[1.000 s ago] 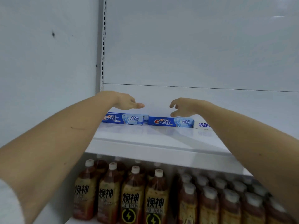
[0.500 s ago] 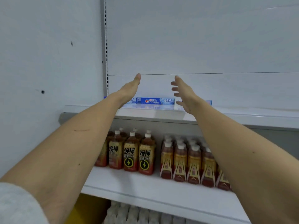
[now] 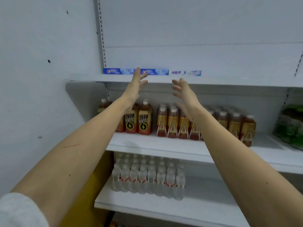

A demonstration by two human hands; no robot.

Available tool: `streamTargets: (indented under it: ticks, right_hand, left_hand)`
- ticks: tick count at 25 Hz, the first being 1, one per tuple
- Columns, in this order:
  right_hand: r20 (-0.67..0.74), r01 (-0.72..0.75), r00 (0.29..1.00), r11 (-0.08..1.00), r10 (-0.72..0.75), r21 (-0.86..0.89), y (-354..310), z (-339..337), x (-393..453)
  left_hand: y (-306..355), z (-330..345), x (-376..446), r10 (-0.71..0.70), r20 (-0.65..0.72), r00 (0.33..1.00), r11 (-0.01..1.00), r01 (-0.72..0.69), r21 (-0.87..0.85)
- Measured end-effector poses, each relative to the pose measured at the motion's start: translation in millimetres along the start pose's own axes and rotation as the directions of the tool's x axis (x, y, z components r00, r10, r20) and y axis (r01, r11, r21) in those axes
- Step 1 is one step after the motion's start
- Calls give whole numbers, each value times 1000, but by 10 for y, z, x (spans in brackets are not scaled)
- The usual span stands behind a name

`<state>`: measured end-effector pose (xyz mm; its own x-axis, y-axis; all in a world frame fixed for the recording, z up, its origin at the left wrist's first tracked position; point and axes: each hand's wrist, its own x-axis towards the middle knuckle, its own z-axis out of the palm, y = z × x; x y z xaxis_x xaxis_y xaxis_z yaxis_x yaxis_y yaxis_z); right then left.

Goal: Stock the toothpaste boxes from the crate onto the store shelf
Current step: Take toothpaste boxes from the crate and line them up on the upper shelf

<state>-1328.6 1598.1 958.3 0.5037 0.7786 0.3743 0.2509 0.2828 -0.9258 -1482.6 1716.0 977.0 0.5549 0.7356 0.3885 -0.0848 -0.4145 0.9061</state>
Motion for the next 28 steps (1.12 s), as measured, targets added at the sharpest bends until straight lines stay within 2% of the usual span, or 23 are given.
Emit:
streamTargets:
  ticks: [9,16,20,24,28]
  right_hand:
    - [-17,-243,970,969,244,30,935,25,-1228]
    - [-21,-407,913,913,406,-28,1818,-392,-1777]
    - [10,-494,869,868,495,-40,2470,-833,-1952]
    - [36,-585,807,806,590,-92,3170,-1361,-2206]
    - [64,-717,685,687,726,-119,3809,-1666,-2487]
  left_hand:
    - [-1078,152,-1211,-242,129,962,970,245,-8]
    - [-1967,895,-1721,-421,198,885,905,425,22]
    - [-2598,1541,-1990,-545,213,811,815,572,-89]
    - [-3232,2239,-2327,-657,238,715,727,685,-53]
    - [-3713,2644,-2546,-744,281,606,633,774,4]
